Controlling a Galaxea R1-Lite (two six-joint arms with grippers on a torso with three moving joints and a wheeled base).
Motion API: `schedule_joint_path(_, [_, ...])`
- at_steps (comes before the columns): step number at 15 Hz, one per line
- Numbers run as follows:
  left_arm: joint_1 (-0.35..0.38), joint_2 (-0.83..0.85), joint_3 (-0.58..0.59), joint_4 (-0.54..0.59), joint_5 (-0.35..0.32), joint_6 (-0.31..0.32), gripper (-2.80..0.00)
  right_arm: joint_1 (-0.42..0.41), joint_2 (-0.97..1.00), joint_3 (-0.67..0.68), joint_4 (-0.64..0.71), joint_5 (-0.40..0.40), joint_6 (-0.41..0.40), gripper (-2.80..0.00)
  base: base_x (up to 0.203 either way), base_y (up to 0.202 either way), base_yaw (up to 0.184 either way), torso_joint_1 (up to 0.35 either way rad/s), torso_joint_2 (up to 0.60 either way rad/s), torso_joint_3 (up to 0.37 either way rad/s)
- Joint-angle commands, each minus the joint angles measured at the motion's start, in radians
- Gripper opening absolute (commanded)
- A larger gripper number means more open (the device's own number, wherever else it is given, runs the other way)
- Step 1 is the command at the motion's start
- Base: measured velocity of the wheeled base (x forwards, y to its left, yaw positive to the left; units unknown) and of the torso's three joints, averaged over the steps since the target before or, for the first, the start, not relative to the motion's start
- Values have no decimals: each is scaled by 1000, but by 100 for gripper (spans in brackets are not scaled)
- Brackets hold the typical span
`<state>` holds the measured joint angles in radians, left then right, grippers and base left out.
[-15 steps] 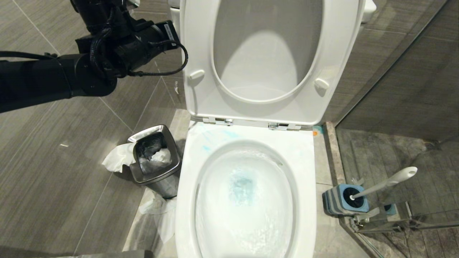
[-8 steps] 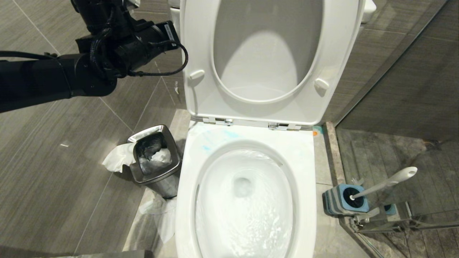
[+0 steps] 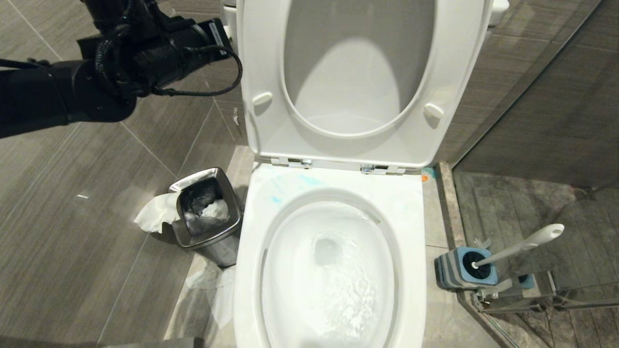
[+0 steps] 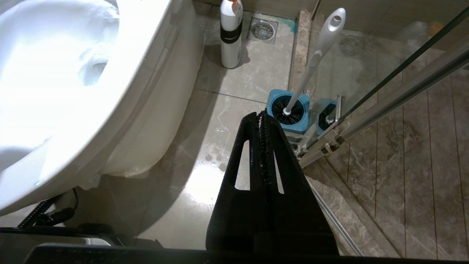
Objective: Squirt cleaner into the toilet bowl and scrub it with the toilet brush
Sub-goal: Flush the toilet, then close the toilet lid
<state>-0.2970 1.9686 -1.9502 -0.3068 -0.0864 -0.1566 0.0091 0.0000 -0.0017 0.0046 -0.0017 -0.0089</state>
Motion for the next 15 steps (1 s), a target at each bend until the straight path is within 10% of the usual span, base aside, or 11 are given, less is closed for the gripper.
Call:
schedule_joint_path(1, [38, -120, 16, -10, -1, -4, -280, 0, 2, 0, 0, 0, 0, -280, 0, 0, 0, 0, 0, 0])
schedule_joint_path(7, [125, -256, 26, 173, -58, -10, -280, 0, 2, 0, 0, 0, 0, -280, 0, 0, 0, 0, 0, 0])
schedule_joint_path(15, [186, -365, 13, 276, -537, -122, -280, 0, 2, 0, 0, 0, 0, -280, 0, 0, 0, 0, 0, 0])
